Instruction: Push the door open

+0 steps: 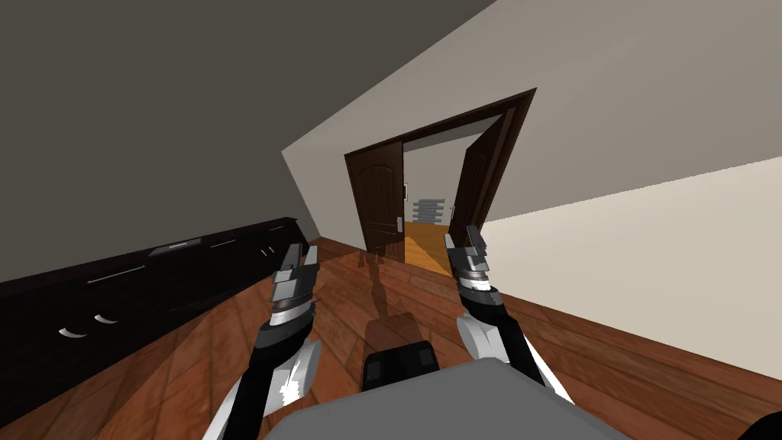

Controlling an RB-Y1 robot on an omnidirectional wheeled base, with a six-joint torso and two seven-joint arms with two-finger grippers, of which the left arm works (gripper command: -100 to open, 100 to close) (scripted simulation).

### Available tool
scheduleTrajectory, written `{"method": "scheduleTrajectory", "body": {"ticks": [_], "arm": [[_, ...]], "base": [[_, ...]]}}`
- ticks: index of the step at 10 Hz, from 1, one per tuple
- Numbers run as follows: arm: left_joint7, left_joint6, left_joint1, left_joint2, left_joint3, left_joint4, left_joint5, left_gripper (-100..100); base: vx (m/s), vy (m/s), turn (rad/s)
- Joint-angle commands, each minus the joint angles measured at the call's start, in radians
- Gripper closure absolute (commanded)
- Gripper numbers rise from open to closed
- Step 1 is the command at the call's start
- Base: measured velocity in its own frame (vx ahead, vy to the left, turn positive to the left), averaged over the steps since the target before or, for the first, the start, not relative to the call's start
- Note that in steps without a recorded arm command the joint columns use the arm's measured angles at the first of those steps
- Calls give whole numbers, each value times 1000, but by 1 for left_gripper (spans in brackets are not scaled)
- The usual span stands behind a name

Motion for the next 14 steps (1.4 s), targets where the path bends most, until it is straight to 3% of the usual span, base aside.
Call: {"method": "scheduleTrajectory", "body": {"ticks": [1, 14], "arm": [[1, 1, -19, 5, -2, 34, 3, -100], [10, 8, -199, 36, -19, 351, 32, -100]], "base": [[151, -13, -26], [81, -2, -45]]}}
